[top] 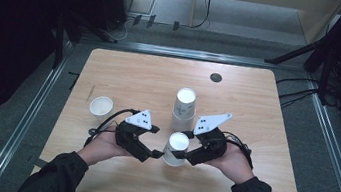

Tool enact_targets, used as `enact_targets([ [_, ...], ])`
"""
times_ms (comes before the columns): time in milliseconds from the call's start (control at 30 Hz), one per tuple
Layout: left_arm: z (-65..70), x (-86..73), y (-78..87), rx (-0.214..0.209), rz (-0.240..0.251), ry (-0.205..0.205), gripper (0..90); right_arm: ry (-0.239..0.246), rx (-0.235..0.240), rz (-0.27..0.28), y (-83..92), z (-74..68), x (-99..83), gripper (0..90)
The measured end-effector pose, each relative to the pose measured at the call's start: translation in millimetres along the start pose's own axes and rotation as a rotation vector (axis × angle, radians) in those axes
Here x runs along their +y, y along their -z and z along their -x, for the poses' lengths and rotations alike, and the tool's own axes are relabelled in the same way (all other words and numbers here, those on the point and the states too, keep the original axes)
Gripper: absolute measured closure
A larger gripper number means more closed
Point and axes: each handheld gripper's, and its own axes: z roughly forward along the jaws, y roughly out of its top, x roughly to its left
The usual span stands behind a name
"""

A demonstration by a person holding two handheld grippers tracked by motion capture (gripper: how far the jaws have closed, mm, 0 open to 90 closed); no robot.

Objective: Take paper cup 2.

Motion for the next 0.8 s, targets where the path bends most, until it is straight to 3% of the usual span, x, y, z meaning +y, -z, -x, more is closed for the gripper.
enact_targets([
  [267, 0.7, 0.2, -0.9, -0.012, 0.007, 0.004, 15.5, -0.02, 0.038, 0.068, -2.0, 1.5, 6.7, 33.8],
  [800, 3.8, 2.4, -1.2, -0.047, 0.05, 0.0, 15.5, -0.02, 0.049, 0.146, -1.0, 0.1, 16.8, 34.3],
])
